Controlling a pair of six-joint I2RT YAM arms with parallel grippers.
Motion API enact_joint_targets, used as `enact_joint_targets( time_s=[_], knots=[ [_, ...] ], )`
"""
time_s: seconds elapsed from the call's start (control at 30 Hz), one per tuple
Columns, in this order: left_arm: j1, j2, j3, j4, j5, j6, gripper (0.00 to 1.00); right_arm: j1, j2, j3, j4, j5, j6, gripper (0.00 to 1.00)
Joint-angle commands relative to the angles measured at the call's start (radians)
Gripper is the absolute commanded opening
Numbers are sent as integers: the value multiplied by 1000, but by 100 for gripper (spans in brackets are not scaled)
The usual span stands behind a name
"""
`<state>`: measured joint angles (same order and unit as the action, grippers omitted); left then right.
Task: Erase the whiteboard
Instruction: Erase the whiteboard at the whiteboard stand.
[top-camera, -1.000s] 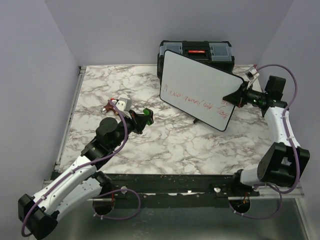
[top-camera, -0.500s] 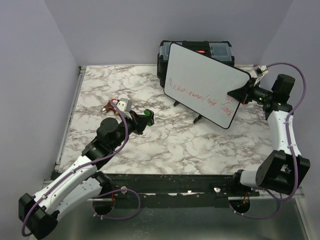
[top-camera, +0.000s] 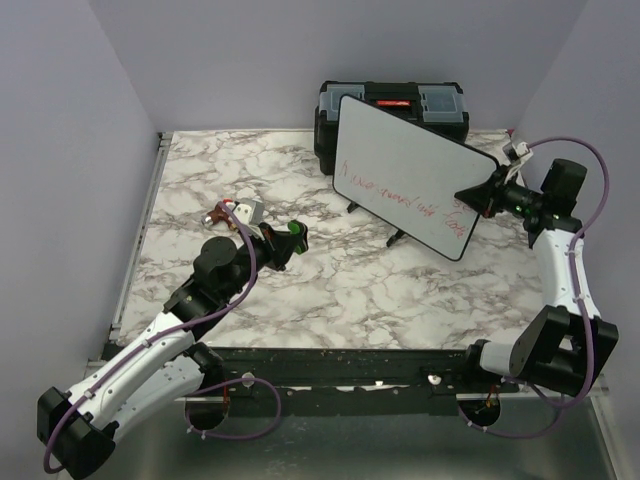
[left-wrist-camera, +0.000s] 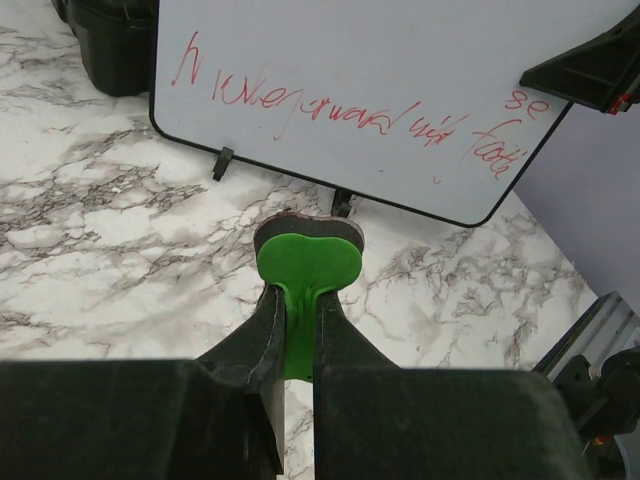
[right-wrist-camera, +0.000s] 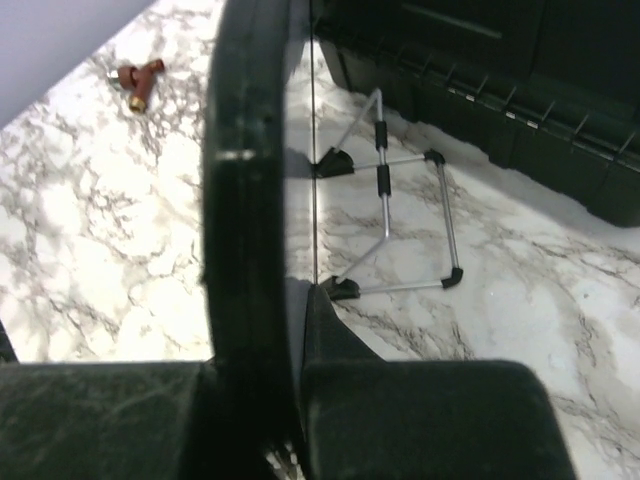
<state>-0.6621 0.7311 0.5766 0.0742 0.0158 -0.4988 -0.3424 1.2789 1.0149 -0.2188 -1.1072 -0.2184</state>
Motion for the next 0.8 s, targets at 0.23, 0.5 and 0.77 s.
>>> enact_joint_targets(
  time_s=[0.23,0.5,0.77],
  knots=[
    [7,-13,-13,32,23,-9,0,-11,13,-85,-1,137,-79,6],
    [7,-12,-24,43,27,-12,0,-19,60,-127,-16,131,-51,30],
    [7,-20,-36,47,25,-15,0,-35,109,-99,9,41,-40,43]
  ],
)
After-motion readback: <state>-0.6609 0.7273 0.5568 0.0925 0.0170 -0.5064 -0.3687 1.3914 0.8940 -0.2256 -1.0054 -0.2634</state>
